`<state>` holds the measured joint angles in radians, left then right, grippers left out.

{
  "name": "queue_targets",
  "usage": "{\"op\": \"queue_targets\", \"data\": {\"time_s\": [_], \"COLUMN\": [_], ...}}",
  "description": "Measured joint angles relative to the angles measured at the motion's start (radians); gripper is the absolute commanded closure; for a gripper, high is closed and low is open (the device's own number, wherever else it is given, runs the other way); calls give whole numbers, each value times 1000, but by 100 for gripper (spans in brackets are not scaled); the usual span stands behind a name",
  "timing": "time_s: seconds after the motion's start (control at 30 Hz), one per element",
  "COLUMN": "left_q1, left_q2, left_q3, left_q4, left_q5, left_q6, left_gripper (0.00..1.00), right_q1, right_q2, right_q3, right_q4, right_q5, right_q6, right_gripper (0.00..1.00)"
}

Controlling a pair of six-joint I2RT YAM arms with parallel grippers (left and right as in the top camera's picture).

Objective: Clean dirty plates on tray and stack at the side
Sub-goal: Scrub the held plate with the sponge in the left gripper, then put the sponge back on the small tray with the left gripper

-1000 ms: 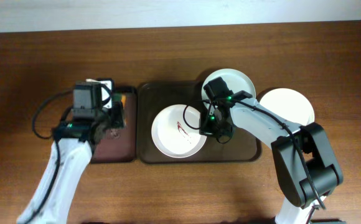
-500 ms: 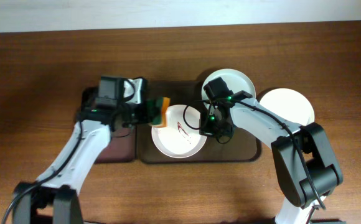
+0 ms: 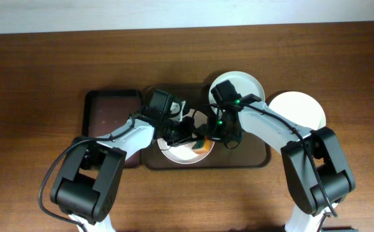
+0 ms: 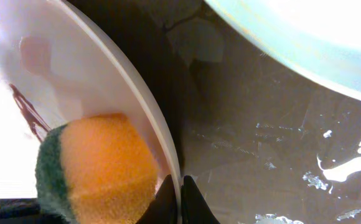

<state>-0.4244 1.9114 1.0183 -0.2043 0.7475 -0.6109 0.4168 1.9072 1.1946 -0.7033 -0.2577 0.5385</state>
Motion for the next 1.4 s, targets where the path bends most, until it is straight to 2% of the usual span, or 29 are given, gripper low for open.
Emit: {"op": "queue_targets", "data": {"time_s": [0.13, 0.33, 0.43, 0.47, 0.5, 0.53, 0.6, 0.67, 0.8, 0.83, 0.87, 0.9, 0.93, 1.0, 1.07, 1.17, 1.23, 1.3, 1.33, 1.37, 1.4], "left_q1": [6, 160, 165, 167, 170, 174, 222, 296, 326, 326, 326, 326, 325, 325, 325, 325, 325, 325, 325, 326, 326], "left_q2": [24, 16, -72, -145, -219, -267, -394, -412, -327, -253, -200, -171, -152, -142, -136, -133, -100, -92, -91, -85, -85], "left_q3": [1, 3, 5, 4, 4, 5, 8, 8, 8, 7, 7, 7, 7, 7, 7, 7, 7, 8, 11, 32, 68], "left_q4": [0, -14, -105, -183, -225, -244, -337, -399, -436, -437, -435, -433, -430, -426, -398, -346, -316, -272, -266, -269, -291], "left_q5": [-12, -117, -179, -219, -264, -294, -426, -553, -683, -730, -757, -766, -769, -795, -819, -828, -818, -807, -806, -805, -803], "left_q6": [6, 118, 175, 208, 245, 267, 324, 351, 408, 425, 433, 436, 433, 442, 443, 445, 447, 449, 453, 471, 495], "left_gripper": [100, 100, 100, 100, 100, 100, 100, 100, 100, 100, 78, 50, 38, 37, 41, 56, 100, 100, 75, 46, 38], "right_q1": [0, 0, 0, 0, 0, 0, 0, 0, 0, 0, 0, 0, 0, 0, 0, 0, 0, 0, 0, 0, 0], "right_q2": [0, 0, 0, 0, 0, 0, 0, 0, 0, 0, 0, 0, 0, 0, 0, 0, 0, 0, 0, 0, 0], "right_q3": [0, 0, 0, 0, 0, 0, 0, 0, 0, 0, 0, 0, 0, 0, 0, 0, 0, 0, 0, 0, 0], "right_q4": [0, -4, -10, -12, -11, -13, -7, 0, 0, 0, 0, 0, 0, 0, 0, 0, 0, 0, -8, -9, -12], "right_q5": [8, 7, 7, 6, 7, 7, 10, 11, 11, 10, 11, 10, 10, 11, 10, 10, 11, 11, 11, 11, 11], "right_q6": [-1, 0, -1, -1, -1, -6, -5, -8, -8, -8, -11, -11, -11, -12, -11, -12, -12, -11, -11, -11, -11], "right_gripper": [96, 96, 96, 89, 76, 69, 69, 70, 72, 72, 72, 72, 72, 72, 73, 73, 73, 74, 74, 74, 74]}}
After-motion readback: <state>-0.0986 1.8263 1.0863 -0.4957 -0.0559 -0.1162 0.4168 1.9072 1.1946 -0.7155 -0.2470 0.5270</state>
